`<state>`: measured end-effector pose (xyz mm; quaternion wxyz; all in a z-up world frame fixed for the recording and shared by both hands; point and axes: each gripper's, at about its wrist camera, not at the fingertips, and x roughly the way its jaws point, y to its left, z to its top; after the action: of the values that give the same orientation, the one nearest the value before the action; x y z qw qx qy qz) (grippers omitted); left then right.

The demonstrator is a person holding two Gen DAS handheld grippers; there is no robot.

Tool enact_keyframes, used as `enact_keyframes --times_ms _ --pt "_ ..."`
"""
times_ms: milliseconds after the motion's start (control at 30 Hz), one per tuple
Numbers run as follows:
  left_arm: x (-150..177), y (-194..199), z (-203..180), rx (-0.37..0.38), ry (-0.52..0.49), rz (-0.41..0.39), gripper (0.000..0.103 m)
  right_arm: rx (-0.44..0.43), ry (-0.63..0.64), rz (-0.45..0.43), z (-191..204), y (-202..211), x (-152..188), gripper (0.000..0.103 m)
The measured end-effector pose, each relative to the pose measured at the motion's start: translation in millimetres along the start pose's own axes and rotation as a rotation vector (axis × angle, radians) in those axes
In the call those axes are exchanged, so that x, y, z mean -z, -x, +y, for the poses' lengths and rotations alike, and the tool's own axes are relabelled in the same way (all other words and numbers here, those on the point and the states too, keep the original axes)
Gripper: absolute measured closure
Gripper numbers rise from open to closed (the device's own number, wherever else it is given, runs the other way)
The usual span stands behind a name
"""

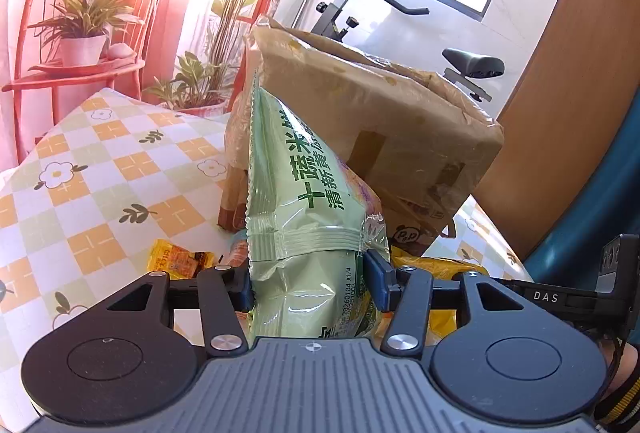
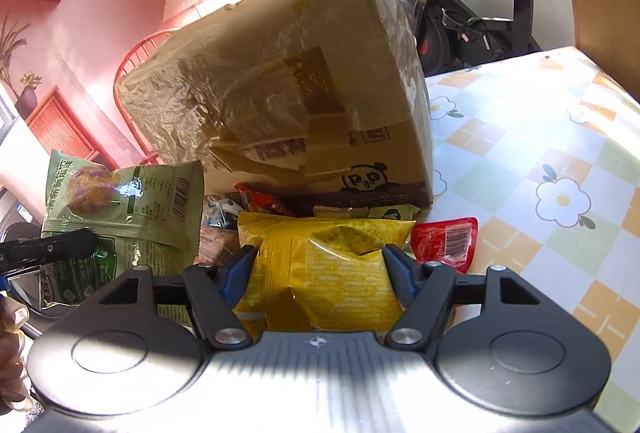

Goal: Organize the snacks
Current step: 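Lift both held bags up from the table toward the box, then lower both bags into the box and open both tools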

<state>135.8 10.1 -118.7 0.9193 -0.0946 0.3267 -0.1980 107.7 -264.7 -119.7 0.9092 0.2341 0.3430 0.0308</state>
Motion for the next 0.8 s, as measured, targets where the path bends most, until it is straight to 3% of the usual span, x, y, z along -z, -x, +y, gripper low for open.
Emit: enact_keyframes --times_ms 333,600,800 --pt "-28 40 -2 -0.002 0.002 -0.115 0.049 -0.084 0.02 -0.121 22 46 -22 0.033" --pt "-71 68 -15 0.04 -0.013 -0.255 0.049 -0.172 0.084 -0.278 45 79 -74 0.033" --pt "-106 58 -37 0.05 -0.089 -0.323 0.049 -0.167 0.166 -0.355 59 75 -119 0.033"
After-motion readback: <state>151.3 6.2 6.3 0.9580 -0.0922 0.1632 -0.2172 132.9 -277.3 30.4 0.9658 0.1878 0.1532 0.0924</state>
